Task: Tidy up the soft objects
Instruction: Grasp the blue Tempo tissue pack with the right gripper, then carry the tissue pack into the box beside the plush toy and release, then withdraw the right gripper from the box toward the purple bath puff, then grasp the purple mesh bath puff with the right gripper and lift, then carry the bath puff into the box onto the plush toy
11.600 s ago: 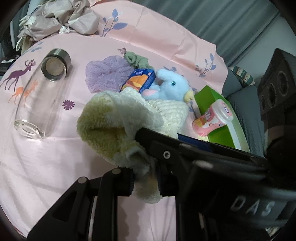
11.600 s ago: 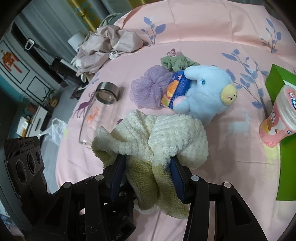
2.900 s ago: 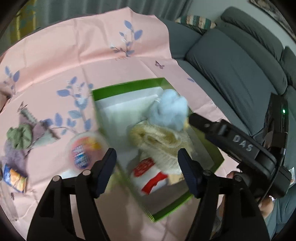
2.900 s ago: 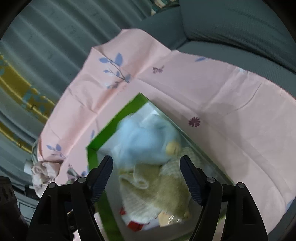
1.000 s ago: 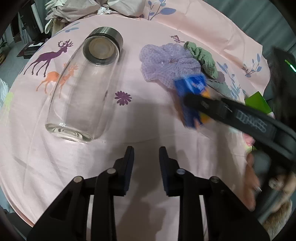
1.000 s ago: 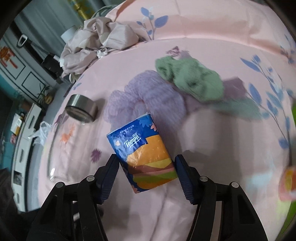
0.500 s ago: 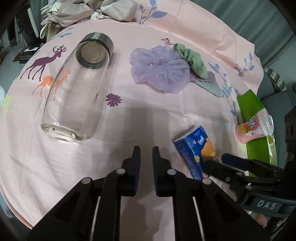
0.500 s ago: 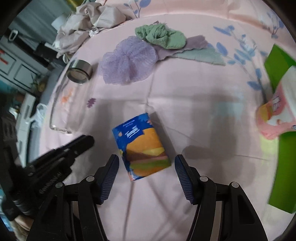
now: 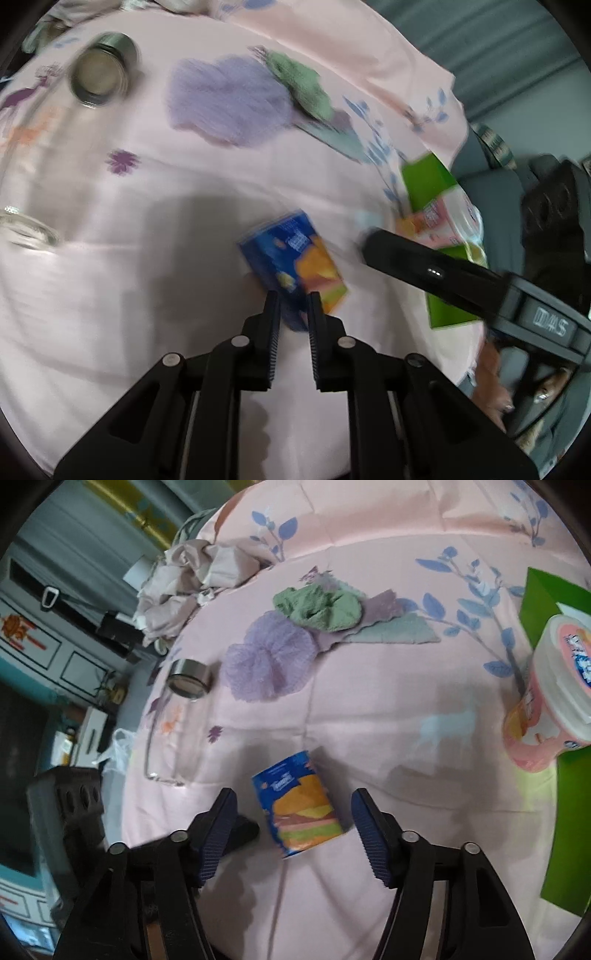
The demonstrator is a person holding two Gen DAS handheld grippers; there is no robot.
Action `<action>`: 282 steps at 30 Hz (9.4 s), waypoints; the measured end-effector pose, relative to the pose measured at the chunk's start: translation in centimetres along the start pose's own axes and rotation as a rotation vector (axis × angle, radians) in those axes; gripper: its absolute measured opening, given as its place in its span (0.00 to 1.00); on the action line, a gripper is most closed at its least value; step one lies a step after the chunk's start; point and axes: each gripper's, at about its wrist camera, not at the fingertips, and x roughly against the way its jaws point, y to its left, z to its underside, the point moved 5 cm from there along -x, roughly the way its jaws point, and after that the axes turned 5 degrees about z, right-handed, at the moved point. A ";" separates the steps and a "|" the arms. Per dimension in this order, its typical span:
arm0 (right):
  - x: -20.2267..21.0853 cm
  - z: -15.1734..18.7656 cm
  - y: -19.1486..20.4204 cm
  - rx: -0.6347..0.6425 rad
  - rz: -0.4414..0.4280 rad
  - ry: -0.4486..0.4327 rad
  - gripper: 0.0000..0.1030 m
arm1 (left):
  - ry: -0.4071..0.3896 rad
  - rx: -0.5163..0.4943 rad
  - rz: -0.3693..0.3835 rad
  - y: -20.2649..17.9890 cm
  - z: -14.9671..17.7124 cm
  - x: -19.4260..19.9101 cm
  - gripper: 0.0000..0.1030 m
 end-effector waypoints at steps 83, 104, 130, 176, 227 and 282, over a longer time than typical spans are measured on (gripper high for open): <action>16.2 5.1 -29.8 -0.717 0.327 -0.291 0.45 | 0.295 -0.501 0.215 -30.3 2.6 -18.5 0.19; 18.6 4.1 -26.5 -0.634 0.378 -0.390 0.48 | 0.184 -0.547 0.218 -29.1 2.0 -10.5 0.66; 12.9 -0.8 -7.4 -0.115 0.234 -0.377 0.82 | -0.086 -0.084 -0.216 0.6 -1.1 1.1 0.89; -2.7 -1.2 -0.5 0.062 0.086 0.096 0.12 | -0.121 0.112 -0.302 5.8 -3.4 3.2 0.88; 7.2 -0.1 -0.5 0.052 0.024 -0.156 0.17 | -0.212 -0.315 -0.059 -10.4 -2.4 1.6 0.03; 13.6 0.8 -29.4 -0.668 0.189 -0.295 0.18 | 0.123 -0.614 -0.100 -30.1 -2.1 -18.5 0.14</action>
